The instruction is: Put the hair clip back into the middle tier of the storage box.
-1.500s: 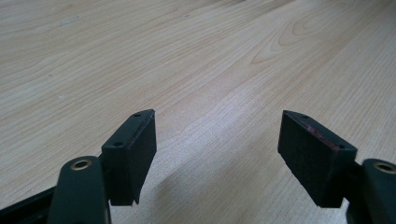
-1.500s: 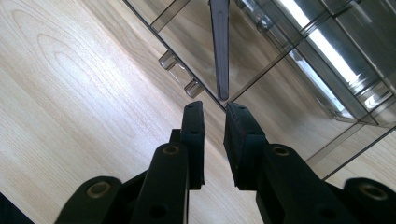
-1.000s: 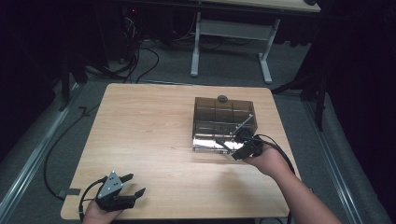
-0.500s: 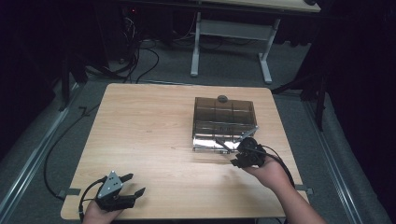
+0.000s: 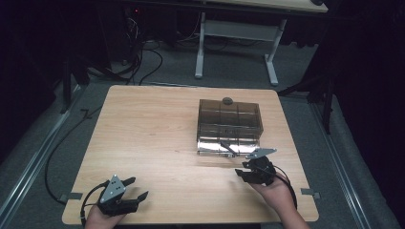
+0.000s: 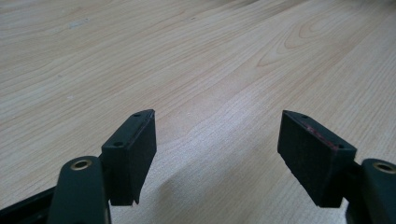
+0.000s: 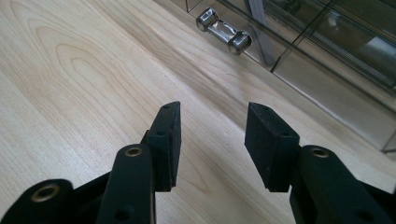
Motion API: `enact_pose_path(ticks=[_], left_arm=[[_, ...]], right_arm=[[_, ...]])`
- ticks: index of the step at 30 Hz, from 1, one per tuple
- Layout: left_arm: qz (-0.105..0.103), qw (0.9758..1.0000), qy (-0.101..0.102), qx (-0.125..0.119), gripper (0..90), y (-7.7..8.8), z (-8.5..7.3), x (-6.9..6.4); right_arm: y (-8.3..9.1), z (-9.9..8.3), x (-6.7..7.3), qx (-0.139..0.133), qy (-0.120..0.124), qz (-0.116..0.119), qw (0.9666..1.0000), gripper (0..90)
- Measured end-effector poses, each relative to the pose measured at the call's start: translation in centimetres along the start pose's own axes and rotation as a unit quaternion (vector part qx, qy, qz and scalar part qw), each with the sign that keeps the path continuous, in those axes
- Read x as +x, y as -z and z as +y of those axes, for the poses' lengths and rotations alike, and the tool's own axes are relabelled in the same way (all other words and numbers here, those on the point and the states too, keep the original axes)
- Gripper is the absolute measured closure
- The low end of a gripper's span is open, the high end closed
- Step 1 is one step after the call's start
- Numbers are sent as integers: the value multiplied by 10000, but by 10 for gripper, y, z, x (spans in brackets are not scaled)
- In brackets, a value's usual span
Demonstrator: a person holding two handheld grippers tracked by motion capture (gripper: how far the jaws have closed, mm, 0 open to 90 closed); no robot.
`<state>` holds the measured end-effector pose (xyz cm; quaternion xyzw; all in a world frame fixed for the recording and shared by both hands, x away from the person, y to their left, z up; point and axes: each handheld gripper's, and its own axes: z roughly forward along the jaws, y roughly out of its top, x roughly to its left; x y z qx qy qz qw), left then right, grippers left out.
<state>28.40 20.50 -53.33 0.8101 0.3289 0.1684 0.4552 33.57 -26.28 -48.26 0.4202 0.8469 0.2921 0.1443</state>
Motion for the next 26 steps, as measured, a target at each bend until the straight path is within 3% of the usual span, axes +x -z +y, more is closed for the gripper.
enact_pose_path(ticks=[6,10,14,18,26], left_arm=[[55,10000,7,-30,287,1,0,0],[89,9999,11,-45,287,1,0,-1],[84,10000,26,-27,287,0,0,0],[56,10000,8,-9,286,0,0,-1],[64,10000,6,-32,286,1,0,-1]], right_arm=[[-4,-32,11,-644,-83,-106,9978,522],[-5,-44,13,-876,-167,-126,9959,502],[-2,-66,14,-1382,-314,-224,9897,510],[-1,-70,11,-1414,-434,-138,9889,496],[-6,-66,12,-1309,-350,-152,9907,497]])
